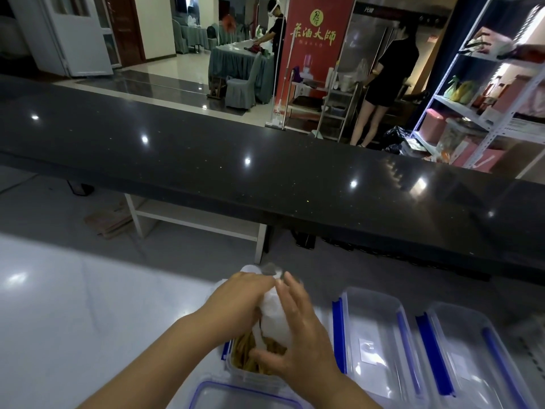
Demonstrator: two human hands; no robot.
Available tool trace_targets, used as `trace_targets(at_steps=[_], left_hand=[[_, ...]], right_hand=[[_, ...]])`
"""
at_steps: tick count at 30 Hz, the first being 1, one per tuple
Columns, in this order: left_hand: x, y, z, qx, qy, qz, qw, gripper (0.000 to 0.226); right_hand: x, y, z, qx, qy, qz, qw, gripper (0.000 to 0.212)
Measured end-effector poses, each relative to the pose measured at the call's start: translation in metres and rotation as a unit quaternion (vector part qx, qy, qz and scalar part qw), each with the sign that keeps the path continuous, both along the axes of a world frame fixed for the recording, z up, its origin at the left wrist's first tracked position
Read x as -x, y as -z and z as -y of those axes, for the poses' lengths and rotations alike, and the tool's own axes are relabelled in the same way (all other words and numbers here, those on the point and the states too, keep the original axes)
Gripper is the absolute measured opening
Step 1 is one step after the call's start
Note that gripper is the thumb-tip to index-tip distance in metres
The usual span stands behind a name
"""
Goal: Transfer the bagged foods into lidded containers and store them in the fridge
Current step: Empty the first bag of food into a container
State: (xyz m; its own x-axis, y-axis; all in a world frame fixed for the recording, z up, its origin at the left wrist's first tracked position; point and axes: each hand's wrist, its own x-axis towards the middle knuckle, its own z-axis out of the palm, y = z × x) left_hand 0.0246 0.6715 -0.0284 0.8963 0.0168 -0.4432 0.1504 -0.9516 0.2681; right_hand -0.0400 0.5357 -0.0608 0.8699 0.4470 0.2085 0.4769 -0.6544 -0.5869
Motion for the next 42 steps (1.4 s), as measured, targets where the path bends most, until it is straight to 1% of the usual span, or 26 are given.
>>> trace_targets(at_steps=[2, 3, 4, 6, 8, 10, 12, 14, 16, 19, 20, 21, 23, 25, 26, 27, 29, 31, 33, 34, 35, 36, 38, 39, 41, 42], left_hand=[[0.003, -0.003, 0.001, 0.028, 0.029, 0.042, 0.998, 0.02], [0.008, -0.002, -0.002, 0.063, 0.037, 0.095, 0.993, 0.02], [0.015, -0.004, -0.005, 0.098, 0.059, 0.155, 0.981, 0.023], [0.024, -0.007, -0.013, 0.163, 0.078, 0.221, 0.959, 0.027], [0.027, -0.009, -0.017, 0.207, 0.063, 0.239, 0.947, 0.041], [0.026, -0.01, -0.02, 0.214, 0.049, 0.267, 0.938, 0.058], [0.026, -0.009, -0.024, 0.233, 0.028, 0.262, 0.936, 0.061], [0.026, -0.01, -0.023, 0.253, 0.016, 0.249, 0.935, 0.046], [0.024, -0.02, -0.015, 0.254, 0.011, 0.261, 0.931, 0.031], [0.02, -0.038, 0.003, 0.227, 0.027, 0.243, 0.943, 0.023], [0.02, -0.04, 0.009, 0.221, 0.045, 0.24, 0.944, 0.024], [0.021, -0.04, 0.013, 0.236, 0.063, 0.254, 0.936, 0.026], [0.025, -0.035, 0.013, 0.29, 0.089, 0.28, 0.911, 0.041], [0.027, -0.028, 0.005, 0.329, 0.093, 0.276, 0.898, 0.058], [0.028, -0.026, 0.001, 0.339, 0.08, 0.273, 0.897, 0.059], [0.027, -0.024, -0.004, 0.346, 0.057, 0.28, 0.894, 0.055], [0.026, -0.02, -0.015, 0.358, -0.002, 0.307, 0.882, 0.041], [0.026, -0.008, -0.027, 0.354, -0.057, 0.327, 0.874, 0.031], [0.027, 0.006, -0.036, 0.319, -0.092, 0.327, 0.885, 0.027], [0.029, 0.014, -0.039, 0.295, -0.102, 0.322, 0.894, 0.028], [0.031, 0.022, -0.041, 0.269, -0.109, 0.314, 0.904, 0.029], [0.035, 0.03, -0.042, 0.245, -0.11, 0.31, 0.912, 0.03], [0.045, 0.046, -0.039, 0.218, -0.101, 0.302, 0.923, 0.032], [0.051, 0.054, -0.036, 0.217, -0.094, 0.296, 0.926, 0.033], [0.061, 0.069, -0.03, 0.232, -0.078, 0.282, 0.928, 0.032], [0.065, 0.075, -0.027, 0.243, -0.075, 0.274, 0.928, 0.033]], right_hand=[[-0.005, 0.0, -0.005, -0.025, 0.034, 0.014, 0.999, 0.103], [-0.009, -0.001, -0.006, -0.053, 0.05, 0.006, 0.997, 0.103], [-0.013, -0.003, -0.007, -0.085, 0.055, 0.001, 0.995, 0.101], [-0.021, -0.008, -0.005, -0.138, 0.054, 0.0, 0.989, 0.097], [-0.026, -0.014, -0.003, -0.197, 0.066, -0.013, 0.978, 0.086], [-0.031, -0.02, -0.001, -0.262, 0.091, -0.031, 0.96, 0.078], [-0.034, -0.027, 0.002, -0.313, 0.11, -0.057, 0.942, 0.078], [-0.035, -0.034, 0.004, -0.34, 0.1, -0.096, 0.93, 0.076], [-0.033, -0.041, 0.005, -0.352, 0.063, -0.144, 0.923, 0.075], [-0.031, -0.051, -0.001, -0.387, 0.046, -0.172, 0.905, 0.081], [-0.032, -0.054, -0.002, -0.409, 0.06, -0.169, 0.895, 0.079], [-0.034, -0.055, -0.002, -0.422, 0.08, -0.159, 0.889, 0.076], [-0.037, -0.057, 0.002, -0.415, 0.123, -0.142, 0.89, 0.065], [-0.04, -0.057, 0.01, -0.43, 0.148, -0.149, 0.878, 0.055], [-0.042, -0.057, 0.016, -0.445, 0.163, -0.162, 0.866, 0.051], [-0.044, -0.056, 0.023, -0.457, 0.186, -0.175, 0.852, 0.047], [-0.05, -0.055, 0.035, -0.473, 0.242, -0.207, 0.822, 0.035], [-0.055, -0.052, 0.045, -0.496, 0.292, -0.254, 0.777, 0.024], [-0.058, -0.051, 0.054, -0.517, 0.318, -0.284, 0.743, 0.027], [-0.057, -0.051, 0.058, -0.527, 0.32, -0.282, 0.735, 0.026], [-0.056, -0.05, 0.063, -0.525, 0.322, -0.262, 0.743, 0.022], [-0.056, -0.048, 0.068, -0.499, 0.319, -0.227, 0.773, 0.017], [-0.056, -0.042, 0.077, -0.415, 0.315, -0.136, 0.843, 0.017], [-0.056, -0.038, 0.078, -0.375, 0.315, -0.11, 0.865, 0.018], [-0.053, -0.025, 0.072, -0.29, 0.312, -0.109, 0.898, 0.02], [-0.05, -0.016, 0.066, -0.231, 0.295, -0.124, 0.919, 0.023]])
